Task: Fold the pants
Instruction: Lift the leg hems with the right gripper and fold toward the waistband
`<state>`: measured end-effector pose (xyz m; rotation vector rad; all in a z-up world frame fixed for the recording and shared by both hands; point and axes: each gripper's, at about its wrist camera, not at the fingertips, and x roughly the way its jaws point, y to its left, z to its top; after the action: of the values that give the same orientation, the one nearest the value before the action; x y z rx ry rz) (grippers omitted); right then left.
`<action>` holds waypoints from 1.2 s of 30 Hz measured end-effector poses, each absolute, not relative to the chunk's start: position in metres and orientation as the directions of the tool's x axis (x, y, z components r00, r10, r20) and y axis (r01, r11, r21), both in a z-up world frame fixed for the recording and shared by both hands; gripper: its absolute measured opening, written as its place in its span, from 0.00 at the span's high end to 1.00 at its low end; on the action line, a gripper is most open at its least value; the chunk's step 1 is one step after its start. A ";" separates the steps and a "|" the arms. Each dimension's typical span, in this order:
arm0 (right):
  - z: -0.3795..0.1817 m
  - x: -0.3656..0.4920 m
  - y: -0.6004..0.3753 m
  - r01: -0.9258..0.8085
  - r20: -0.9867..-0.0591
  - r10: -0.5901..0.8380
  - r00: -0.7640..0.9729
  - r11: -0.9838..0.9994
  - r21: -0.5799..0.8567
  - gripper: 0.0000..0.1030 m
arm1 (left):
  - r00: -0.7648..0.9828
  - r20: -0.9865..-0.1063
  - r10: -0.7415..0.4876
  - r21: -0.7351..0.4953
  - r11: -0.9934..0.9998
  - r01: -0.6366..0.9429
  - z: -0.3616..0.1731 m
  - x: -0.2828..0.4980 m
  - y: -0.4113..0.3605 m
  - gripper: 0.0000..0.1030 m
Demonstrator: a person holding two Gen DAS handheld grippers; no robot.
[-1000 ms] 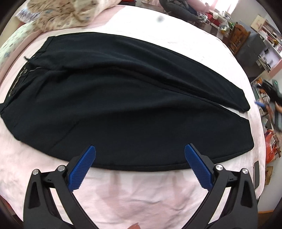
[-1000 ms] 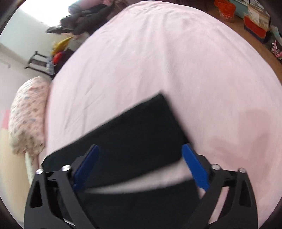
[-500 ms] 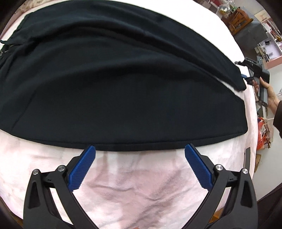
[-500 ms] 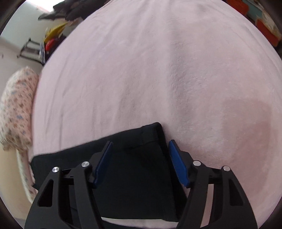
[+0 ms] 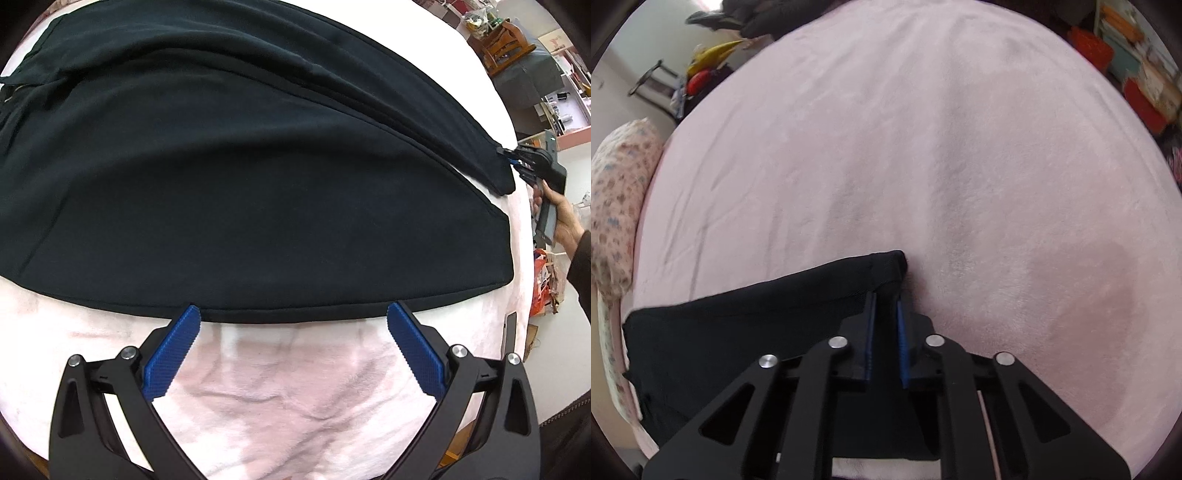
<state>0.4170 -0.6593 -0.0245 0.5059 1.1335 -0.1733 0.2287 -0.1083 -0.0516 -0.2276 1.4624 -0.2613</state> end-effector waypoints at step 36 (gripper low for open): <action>0.026 0.204 -0.535 0.344 -0.951 0.049 0.304 0.926 0.157 0.86 | 0.165 -0.921 -0.353 -0.356 0.934 0.014 0.012 0.213 -0.028 0.02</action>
<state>0.2044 -0.5345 0.0263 0.3627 1.2544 -0.2009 0.2127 -0.0284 0.0122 -0.2922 1.3855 -0.2668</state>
